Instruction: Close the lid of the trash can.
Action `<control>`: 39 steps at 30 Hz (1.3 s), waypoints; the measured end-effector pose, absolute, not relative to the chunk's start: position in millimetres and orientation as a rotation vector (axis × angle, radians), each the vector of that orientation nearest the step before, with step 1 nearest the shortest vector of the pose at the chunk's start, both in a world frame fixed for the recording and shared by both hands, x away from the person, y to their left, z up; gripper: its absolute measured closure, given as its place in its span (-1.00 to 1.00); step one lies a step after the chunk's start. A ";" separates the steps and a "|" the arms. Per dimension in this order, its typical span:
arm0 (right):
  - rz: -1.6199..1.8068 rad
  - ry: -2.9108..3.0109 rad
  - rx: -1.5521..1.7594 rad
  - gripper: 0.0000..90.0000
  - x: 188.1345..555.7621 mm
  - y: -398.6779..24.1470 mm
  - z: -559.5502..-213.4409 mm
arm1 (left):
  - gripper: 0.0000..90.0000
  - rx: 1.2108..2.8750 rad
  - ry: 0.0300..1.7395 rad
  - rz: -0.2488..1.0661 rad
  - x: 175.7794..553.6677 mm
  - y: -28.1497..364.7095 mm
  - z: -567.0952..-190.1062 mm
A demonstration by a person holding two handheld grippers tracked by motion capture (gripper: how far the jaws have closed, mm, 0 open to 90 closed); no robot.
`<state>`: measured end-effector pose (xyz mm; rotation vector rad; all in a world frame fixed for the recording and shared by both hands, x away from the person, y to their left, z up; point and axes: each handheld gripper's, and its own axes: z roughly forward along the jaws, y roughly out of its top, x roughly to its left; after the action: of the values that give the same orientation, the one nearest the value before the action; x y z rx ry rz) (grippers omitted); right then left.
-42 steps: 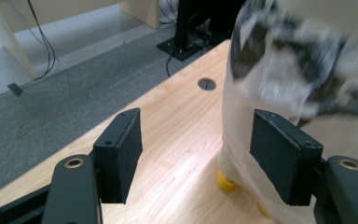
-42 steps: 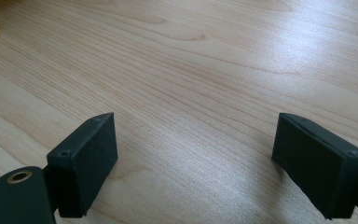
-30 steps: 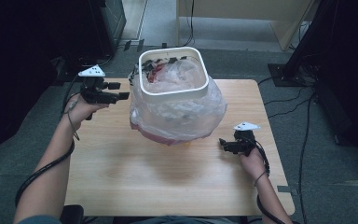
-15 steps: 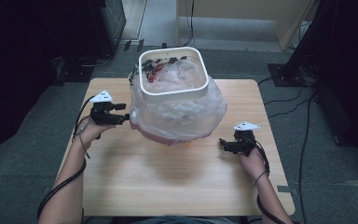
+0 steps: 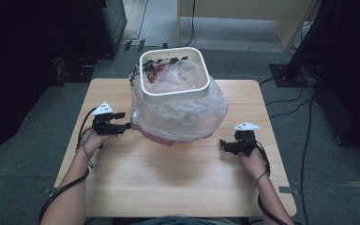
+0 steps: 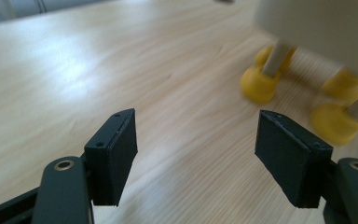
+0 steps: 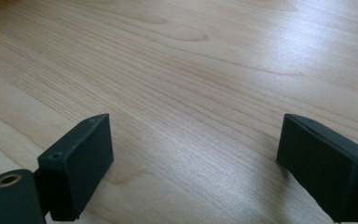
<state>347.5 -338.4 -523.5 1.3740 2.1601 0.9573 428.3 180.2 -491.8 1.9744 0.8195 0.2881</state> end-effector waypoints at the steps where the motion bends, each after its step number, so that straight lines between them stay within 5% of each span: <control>1: 0.957 2.160 1.374 -0.78 347.6 -338.3 -523.4 | -0.34 1.988 0.824 0.299 428.3 180.9 -494.5; 39: 0.954 2.163 1.375 -0.81 349.0 -337.0 -523.6 | -0.54 2.164 0.903 0.395 432.2 174.1 -517.1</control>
<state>349.0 -337.0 -523.6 1.3754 2.1629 0.9544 432.2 174.1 -517.1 2.1639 0.9032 0.3946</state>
